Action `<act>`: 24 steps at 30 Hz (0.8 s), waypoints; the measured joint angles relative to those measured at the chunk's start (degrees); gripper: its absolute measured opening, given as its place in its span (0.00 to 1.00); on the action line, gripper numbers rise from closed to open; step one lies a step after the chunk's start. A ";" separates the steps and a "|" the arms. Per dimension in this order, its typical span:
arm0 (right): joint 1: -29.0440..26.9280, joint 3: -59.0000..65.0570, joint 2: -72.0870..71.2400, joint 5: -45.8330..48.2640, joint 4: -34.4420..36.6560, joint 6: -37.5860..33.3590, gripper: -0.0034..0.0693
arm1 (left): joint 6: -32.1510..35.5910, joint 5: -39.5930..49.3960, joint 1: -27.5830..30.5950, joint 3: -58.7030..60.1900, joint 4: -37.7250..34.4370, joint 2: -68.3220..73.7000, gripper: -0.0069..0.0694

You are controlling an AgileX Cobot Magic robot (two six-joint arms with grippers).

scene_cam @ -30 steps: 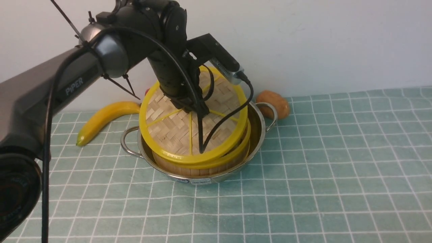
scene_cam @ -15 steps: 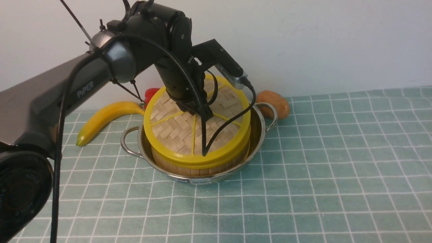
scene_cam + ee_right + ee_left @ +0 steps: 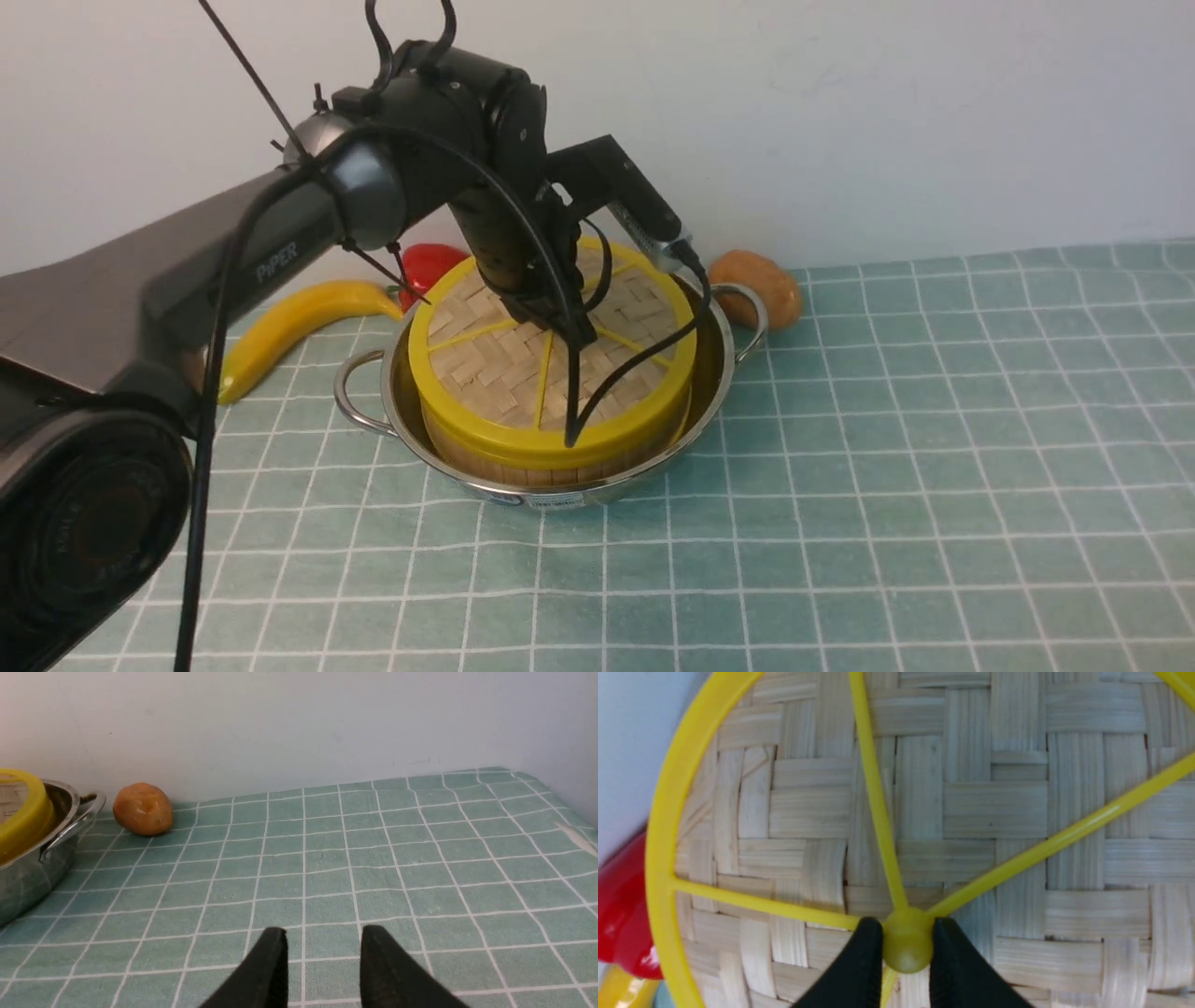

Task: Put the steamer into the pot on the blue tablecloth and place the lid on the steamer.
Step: 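Place the yellow bamboo steamer lid onto the steamer in the pot with the left gripper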

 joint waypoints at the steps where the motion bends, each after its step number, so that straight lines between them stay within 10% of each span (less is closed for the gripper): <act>1: 0.00 0.00 0.00 0.00 0.00 0.00 0.38 | 0.00 -0.08 0.00 0.00 0.00 0.10 0.25; 10: 0.00 0.00 0.00 0.00 0.00 -0.46 0.38 | -0.05 -0.22 0.00 -0.12 0.19 0.42 0.26; 24: 0.00 0.00 0.00 0.00 0.00 -0.48 0.38 | -3.03 1.53 0.00 -0.12 0.63 -11.23 0.91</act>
